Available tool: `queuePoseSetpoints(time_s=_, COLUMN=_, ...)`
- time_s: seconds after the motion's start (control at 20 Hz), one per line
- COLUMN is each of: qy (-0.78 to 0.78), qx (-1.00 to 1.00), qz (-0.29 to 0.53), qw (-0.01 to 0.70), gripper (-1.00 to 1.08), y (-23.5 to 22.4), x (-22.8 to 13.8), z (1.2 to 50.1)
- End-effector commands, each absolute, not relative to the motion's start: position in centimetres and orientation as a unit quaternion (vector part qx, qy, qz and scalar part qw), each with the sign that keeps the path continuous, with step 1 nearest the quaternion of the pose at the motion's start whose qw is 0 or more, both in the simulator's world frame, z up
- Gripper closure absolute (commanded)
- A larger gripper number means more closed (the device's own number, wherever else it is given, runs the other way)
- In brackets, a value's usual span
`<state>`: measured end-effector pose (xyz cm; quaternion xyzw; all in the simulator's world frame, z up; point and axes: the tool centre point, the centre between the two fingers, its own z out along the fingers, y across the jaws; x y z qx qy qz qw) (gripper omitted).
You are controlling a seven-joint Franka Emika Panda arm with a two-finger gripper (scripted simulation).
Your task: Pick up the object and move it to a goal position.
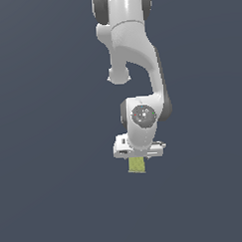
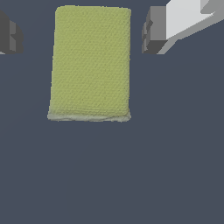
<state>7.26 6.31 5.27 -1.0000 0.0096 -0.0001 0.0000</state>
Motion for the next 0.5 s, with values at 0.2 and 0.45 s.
queuePoseSetpoints(time_s=0.2, qy=0.010, qx=-1.000, qz=0.000, qw=0.000, gripper=-0.92, y=6.3, x=7.1, z=2.1)
queuePoseSetpoints(time_s=0.45, qy=0.010, qx=-1.000, qz=0.000, qw=0.000, gripper=-0.92, y=6.3, x=7.2, z=1.0)
